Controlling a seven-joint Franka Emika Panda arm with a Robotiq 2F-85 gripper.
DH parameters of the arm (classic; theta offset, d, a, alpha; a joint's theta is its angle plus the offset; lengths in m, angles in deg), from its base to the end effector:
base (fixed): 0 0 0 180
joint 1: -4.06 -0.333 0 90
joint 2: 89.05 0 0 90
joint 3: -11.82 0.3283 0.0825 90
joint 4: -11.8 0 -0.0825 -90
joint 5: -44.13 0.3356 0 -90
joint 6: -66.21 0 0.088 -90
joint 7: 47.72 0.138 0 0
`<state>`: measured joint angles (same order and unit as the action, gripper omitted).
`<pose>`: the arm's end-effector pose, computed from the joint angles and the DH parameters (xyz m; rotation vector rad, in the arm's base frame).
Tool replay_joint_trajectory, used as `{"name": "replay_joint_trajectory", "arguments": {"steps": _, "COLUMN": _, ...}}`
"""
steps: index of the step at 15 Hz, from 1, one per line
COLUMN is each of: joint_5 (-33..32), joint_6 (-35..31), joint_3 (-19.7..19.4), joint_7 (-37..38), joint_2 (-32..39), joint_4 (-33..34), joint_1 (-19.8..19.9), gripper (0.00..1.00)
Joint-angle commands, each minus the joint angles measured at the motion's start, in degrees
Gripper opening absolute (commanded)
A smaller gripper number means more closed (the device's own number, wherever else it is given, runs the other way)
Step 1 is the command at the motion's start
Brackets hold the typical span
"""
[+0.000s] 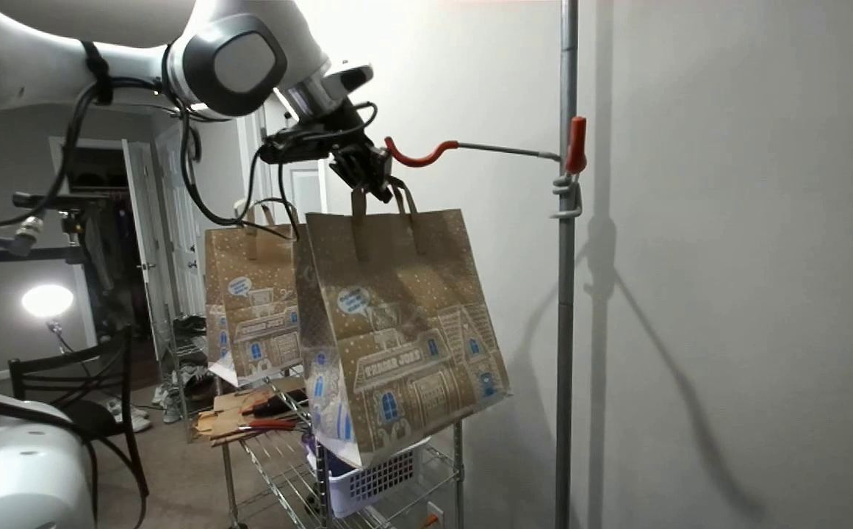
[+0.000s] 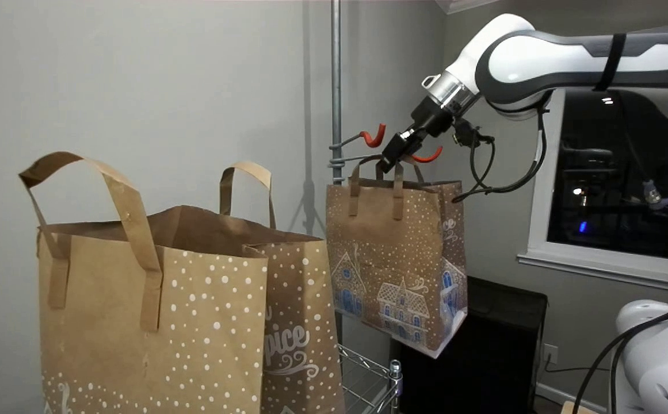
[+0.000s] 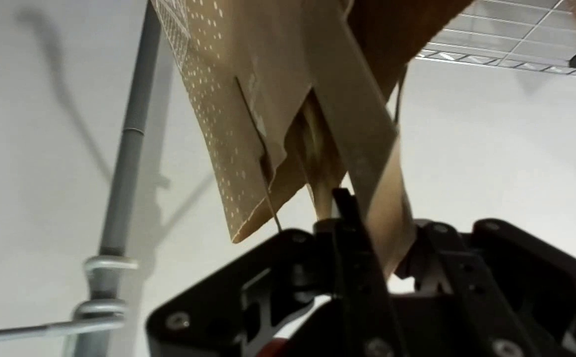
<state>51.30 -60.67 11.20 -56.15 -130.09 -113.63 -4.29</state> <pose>0.3269 0.0498 0.7079 -2.7914 -0.3447 -1.0942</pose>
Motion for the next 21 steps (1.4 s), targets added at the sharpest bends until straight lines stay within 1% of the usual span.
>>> {"name": "replay_joint_trajectory", "arguments": {"steps": 1, "joint_5": -0.56, "joint_6": -1.74, "joint_3": 4.69, "joint_7": 0.76, "joint_2": -1.42, "joint_4": 0.23, "joint_1": -1.54, "gripper": 0.01}}
{"name": "replay_joint_trajectory", "arguments": {"steps": 2, "joint_5": -1.44, "joint_6": -2.39, "joint_3": 5.85, "joint_7": 1.19, "joint_2": -1.44, "joint_4": 0.14, "joint_1": -1.13, "gripper": 0.01}}
{"name": "replay_joint_trajectory", "arguments": {"steps": 4, "joint_5": -1.84, "joint_6": -2.88, "joint_3": 6.93, "joint_7": 1.39, "joint_2": -1.41, "joint_4": 0.12, "joint_1": -1.15, "gripper": 0.01}}
{"name": "replay_joint_trajectory", "arguments": {"steps": 10, "joint_5": -0.44, "joint_6": -5.05, "joint_3": 7.15, "joint_7": -0.41, "joint_2": 2.08, "joint_4": 1.32, "joint_1": -3.71, "gripper": 0.01}}
{"name": "replay_joint_trajectory", "arguments": {"steps": 13, "joint_5": -1.27, "joint_6": -7.27, "joint_3": 8.25, "joint_7": -0.35, "joint_2": 4.93, "joint_4": 3.16, "joint_1": -4.57, "gripper": 0.01}}
{"name": "replay_joint_trajectory", "arguments": {"steps": 17, "joint_5": -3.37, "joint_6": -7.94, "joint_3": 10.53, "joint_7": 0.99, "joint_2": 8.52, "joint_4": 7.37, "joint_1": -3.86, "gripper": 0.01}}
{"name": "replay_joint_trajectory", "arguments": {"steps": 21, "joint_5": -6.92, "joint_6": -7.09, "joint_3": 13.07, "joint_7": 4.37, "joint_2": 12.36, "joint_4": 14.06, "joint_1": -2.15, "gripper": 0.01}}
